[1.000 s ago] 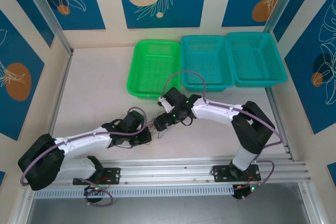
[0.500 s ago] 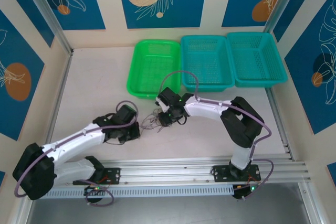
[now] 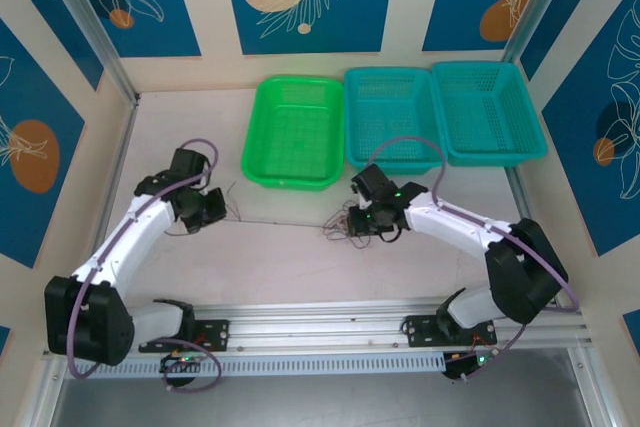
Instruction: Untangle the cables
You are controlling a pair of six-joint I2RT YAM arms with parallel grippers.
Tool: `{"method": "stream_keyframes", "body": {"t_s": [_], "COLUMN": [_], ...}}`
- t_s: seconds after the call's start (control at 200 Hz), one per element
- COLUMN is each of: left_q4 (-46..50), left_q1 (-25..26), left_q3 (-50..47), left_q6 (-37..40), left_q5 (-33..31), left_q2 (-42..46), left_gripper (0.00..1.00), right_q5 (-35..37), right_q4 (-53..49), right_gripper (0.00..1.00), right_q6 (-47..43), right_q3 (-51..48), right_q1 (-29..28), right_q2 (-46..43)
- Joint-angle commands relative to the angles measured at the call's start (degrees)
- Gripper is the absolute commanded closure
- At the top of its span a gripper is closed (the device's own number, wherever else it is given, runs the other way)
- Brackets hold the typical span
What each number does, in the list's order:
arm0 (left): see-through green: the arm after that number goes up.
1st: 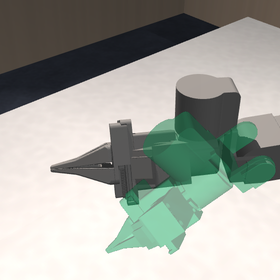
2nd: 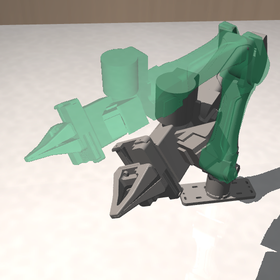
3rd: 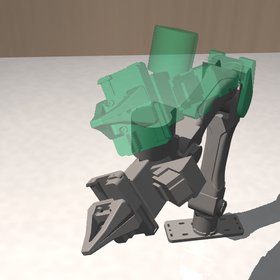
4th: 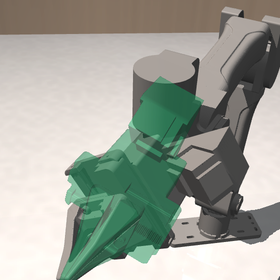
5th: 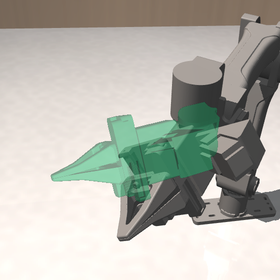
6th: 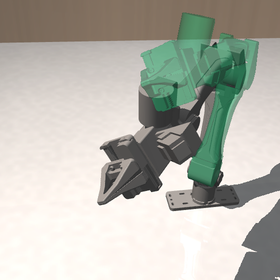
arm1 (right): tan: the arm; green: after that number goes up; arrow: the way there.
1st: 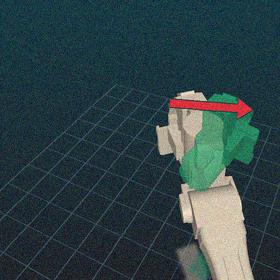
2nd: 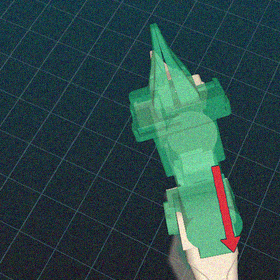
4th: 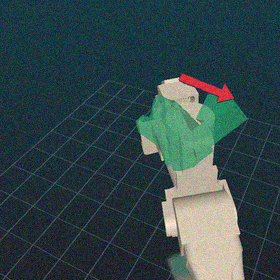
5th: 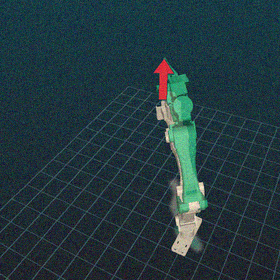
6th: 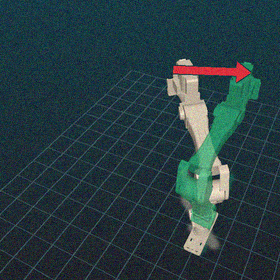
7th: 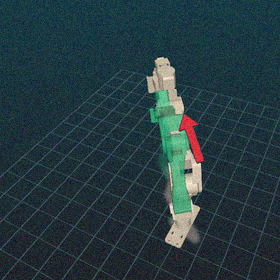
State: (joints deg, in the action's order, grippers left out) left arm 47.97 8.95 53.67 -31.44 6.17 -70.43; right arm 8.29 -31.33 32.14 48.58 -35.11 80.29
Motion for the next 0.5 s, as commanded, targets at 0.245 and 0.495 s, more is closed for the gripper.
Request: {"method": "stream_keyframes", "body": {"t_s": [0.245, 0.495], "left_q4": [5.7, 9.2], "left_q1": [-12.8, -19.8], "left_q3": [9.1, 15.2], "left_q6": [9.5, 10.8], "left_q5": [-3.8, -7.1], "left_q2": [-2.4, -1.5], "left_gripper": [1.0, 1.0], "right_q5": [6.7, 9.9], "right_q4": [-14.7, -19.3], "right_gripper": [0.78, 0.74], "right_q6": [12.2, 18.8], "right_q3": [-8.2, -12.4], "right_q1": [14.2, 25.5], "right_q2": [-9.8, -14.9]}}
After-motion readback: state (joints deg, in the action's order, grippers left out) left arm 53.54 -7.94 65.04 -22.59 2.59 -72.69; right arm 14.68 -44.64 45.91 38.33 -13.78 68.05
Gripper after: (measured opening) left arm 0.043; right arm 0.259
